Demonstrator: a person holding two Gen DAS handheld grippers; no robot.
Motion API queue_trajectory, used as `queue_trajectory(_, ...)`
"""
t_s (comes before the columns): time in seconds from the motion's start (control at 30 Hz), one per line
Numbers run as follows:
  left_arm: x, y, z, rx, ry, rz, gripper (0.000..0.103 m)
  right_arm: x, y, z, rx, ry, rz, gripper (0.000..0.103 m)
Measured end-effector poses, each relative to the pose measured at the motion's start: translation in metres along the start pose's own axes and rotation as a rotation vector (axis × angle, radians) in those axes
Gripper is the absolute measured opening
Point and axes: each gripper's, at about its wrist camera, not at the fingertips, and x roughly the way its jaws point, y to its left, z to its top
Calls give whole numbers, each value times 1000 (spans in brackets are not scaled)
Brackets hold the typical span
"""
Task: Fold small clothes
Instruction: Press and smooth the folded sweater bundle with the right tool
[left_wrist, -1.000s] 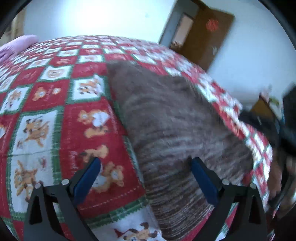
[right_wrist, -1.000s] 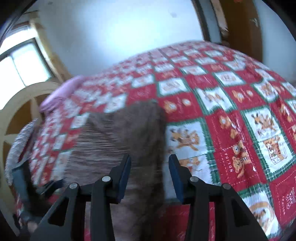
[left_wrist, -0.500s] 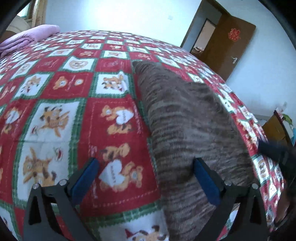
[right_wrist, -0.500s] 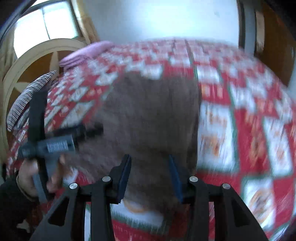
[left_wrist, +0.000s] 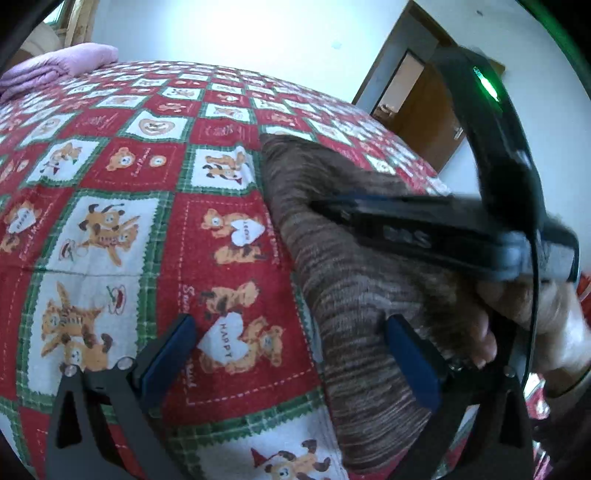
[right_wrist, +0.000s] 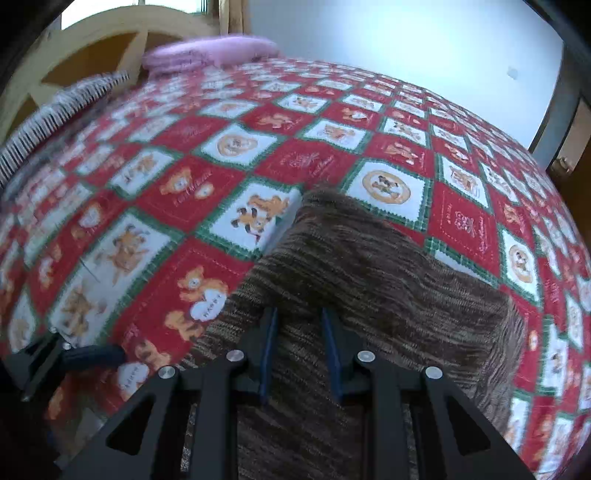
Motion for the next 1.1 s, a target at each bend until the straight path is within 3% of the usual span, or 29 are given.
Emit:
queue_trajectory(0.13, -5, 12, 0, -78, -35, -22, 103, -40, -20, -28, 92, -77, 30, 25)
queue_trajectory(0.2, -3, 8, 0, -60, -29, 0, 103, -66, -30, -53, 145, -136, 77, 25)
queue_trajectory(0.23, 1, 1, 0, -28, -11, 44, 103, -75, -33, -69, 162, -146, 94, 25)
queue_trajectory(0.3, 8, -9, -1, 27, 13, 115, 103, -63, -35, -97, 175, -61, 25, 25)
queue_trajectory(0.37, 17, -23, -2, 98, 49, 211, 103, -64, -38, -114, 172, -109, 36, 26)
queue_trajectory(0.43, 15, -27, -3, 119, 47, 235, 103, -70, -45, -121, 203, -130, 60, 26)
queue_trajectory(0.6, -4, -20, 6, 61, -41, 188, 103, -90, -73, -124, 354, -219, 120, 30)
queue_trajectory(0.7, 11, -26, 12, 93, -2, 186, 103, -86, -102, -128, 457, -226, 135, 40)
queue_trajectory(0.8, 23, -27, 9, 94, 24, 171, 103, -71, -132, -127, 572, -200, 172, 44)
queue_trajectory(1.1, 24, -25, 7, 87, 19, 140, 103, -37, -156, -112, 621, -192, 234, 44)
